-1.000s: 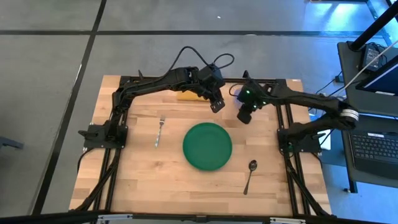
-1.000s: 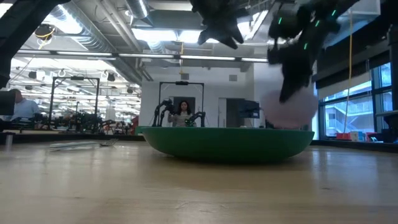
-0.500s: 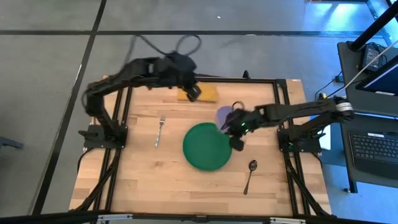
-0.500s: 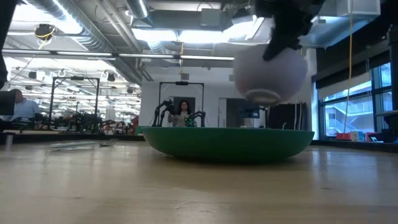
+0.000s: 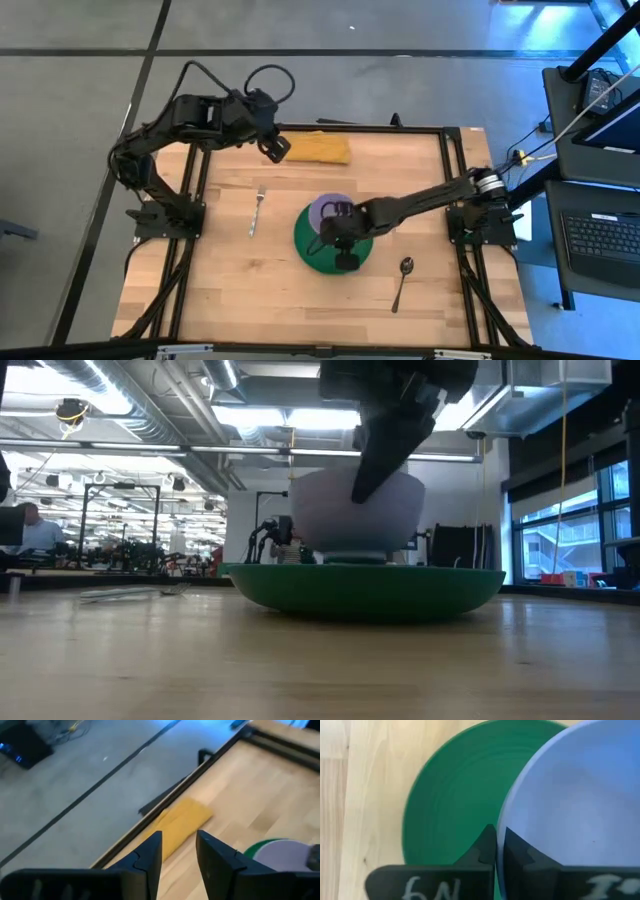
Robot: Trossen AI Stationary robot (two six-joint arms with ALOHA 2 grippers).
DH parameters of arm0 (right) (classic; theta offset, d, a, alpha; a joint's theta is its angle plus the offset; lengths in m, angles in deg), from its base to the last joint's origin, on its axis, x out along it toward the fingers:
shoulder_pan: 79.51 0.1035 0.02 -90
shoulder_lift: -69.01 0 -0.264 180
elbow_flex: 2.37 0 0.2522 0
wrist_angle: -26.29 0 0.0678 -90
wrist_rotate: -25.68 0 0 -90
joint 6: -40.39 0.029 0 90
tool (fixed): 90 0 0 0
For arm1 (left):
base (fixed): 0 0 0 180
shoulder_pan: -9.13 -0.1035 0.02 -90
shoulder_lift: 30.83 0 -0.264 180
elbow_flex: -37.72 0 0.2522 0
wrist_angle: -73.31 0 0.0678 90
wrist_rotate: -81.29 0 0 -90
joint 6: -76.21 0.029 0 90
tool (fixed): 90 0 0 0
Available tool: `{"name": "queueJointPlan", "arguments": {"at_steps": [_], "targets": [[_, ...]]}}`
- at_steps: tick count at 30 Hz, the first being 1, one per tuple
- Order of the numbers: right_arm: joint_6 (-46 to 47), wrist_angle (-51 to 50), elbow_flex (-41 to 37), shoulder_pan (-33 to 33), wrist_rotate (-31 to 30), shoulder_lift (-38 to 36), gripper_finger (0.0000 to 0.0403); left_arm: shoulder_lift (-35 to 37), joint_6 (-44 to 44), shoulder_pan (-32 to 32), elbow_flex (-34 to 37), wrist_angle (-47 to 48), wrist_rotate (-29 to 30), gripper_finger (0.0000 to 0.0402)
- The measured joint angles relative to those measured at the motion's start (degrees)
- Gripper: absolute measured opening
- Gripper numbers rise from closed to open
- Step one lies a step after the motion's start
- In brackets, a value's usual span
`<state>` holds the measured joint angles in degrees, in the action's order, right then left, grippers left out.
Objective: Set table place
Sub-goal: Put the white bowl on the green plate, then move the fork to the left side of the green plate
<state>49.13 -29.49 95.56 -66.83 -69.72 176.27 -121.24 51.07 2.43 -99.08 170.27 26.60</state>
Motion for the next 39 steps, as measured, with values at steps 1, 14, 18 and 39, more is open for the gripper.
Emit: {"name": "queueJointPlan", "arguments": {"at_steps": [1, 14, 18, 39], "targets": [[0.00, -0.56, 0.82, 0.58, -0.01, 0.95, 0.0011, 0.00, -0.85, 0.00, 0.00, 1.26, 0.08, 0.0110], [1.61, -0.37, 1.81, 4.88, -2.39, 7.50, 0.0018, -0.31, -4.36, 3.23, 0.00, 0.66, -0.29, 0.0097], [1.67, -0.19, 1.77, 5.05, -2.46, 8.04, 0.0041, -0.31, -6.02, 4.12, 0.00, 0.68, -0.29, 0.0101], [-1.30, -20.85, 23.34, 4.80, 0.42, 8.06, 0.0085, -0.07, -10.59, 8.55, 0.00, -0.34, -2.84, 0.0104]]}}
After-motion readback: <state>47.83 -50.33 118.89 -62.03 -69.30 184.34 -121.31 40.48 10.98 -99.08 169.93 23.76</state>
